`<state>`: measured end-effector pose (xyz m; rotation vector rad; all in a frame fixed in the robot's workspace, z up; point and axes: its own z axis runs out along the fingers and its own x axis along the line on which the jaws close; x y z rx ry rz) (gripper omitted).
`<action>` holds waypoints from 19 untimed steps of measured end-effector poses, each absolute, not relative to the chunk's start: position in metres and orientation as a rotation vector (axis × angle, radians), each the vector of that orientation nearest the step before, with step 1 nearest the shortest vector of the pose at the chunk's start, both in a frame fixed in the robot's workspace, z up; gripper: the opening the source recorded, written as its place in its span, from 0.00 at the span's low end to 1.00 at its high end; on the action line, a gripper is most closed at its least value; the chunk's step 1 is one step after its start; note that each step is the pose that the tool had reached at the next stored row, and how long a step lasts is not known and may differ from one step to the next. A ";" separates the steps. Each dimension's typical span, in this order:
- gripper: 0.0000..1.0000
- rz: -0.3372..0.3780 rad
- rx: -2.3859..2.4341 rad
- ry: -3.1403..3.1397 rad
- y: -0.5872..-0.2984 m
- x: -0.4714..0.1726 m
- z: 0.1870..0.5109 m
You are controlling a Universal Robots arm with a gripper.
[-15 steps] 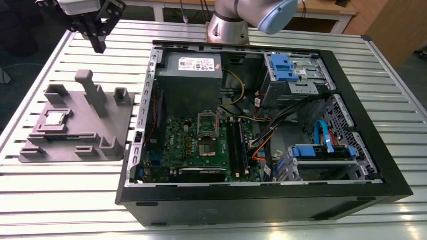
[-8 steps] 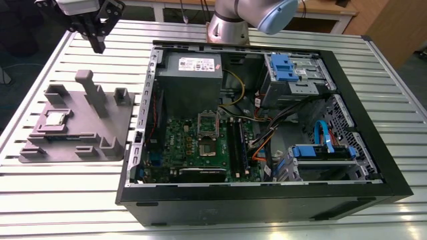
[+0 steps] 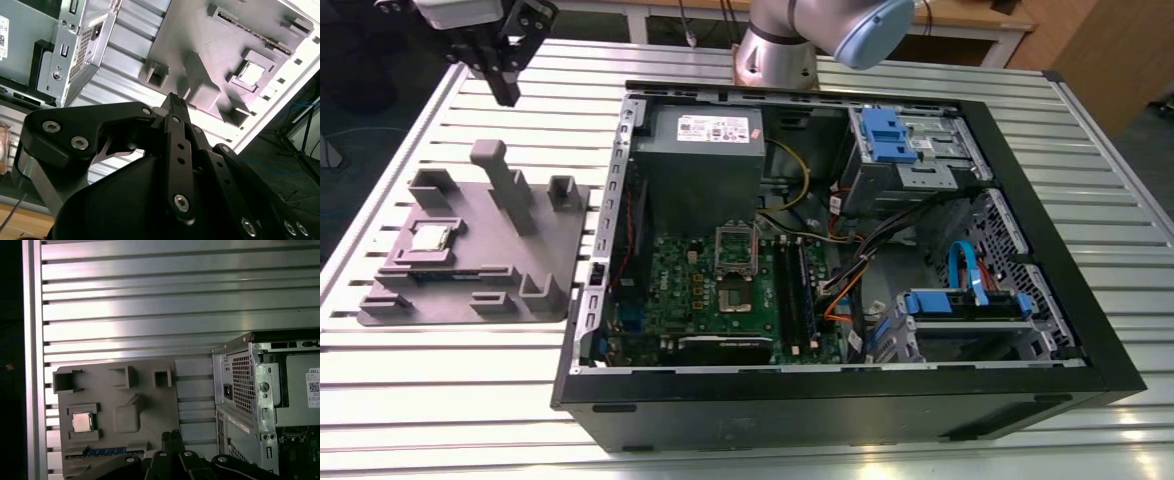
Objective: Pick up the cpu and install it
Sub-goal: 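Reach for the cpu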
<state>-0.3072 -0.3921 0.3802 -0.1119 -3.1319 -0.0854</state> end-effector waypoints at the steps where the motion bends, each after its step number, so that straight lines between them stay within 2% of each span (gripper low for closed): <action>1: 0.11 -0.085 -0.112 -3.132 -0.392 -0.309 0.380; 19: 0.11 -0.072 -0.107 -3.133 -0.392 -0.336 0.380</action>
